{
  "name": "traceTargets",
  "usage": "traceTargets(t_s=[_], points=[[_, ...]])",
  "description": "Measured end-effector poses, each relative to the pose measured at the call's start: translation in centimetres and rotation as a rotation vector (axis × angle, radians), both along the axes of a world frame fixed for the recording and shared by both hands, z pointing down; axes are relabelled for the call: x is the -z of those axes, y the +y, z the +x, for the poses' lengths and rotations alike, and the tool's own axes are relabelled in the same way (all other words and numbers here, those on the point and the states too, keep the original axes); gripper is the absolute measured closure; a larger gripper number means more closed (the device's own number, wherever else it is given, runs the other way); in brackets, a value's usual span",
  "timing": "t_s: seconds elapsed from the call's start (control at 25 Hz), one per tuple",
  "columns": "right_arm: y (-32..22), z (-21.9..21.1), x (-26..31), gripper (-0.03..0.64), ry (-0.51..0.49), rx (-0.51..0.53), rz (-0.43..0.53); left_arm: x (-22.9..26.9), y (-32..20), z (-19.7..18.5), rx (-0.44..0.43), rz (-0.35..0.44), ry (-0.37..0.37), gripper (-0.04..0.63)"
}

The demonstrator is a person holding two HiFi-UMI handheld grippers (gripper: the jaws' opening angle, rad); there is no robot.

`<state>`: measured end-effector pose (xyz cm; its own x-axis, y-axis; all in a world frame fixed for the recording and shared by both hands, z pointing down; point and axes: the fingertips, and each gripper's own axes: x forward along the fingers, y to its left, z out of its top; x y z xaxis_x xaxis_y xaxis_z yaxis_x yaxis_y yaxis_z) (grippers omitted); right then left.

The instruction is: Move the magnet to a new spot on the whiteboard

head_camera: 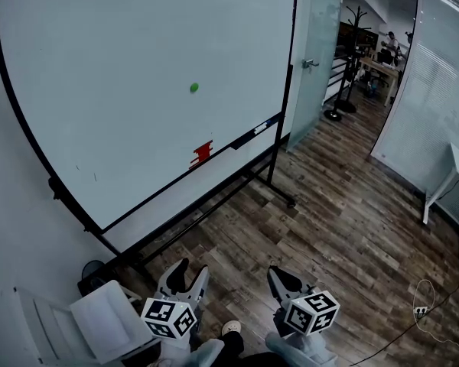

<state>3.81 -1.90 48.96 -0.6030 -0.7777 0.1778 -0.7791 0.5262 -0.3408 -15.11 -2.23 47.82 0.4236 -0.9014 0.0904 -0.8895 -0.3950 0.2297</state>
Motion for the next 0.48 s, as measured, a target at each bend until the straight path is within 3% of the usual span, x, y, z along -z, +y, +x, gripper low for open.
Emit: traceTargets(t_s=[0.48], points=[[-7.3,-1.2,-0.2,0.589,-0.009,-0.022,0.009,-0.2,-7.7,-1.8,-0.008,0.008,-0.003,0.374]])
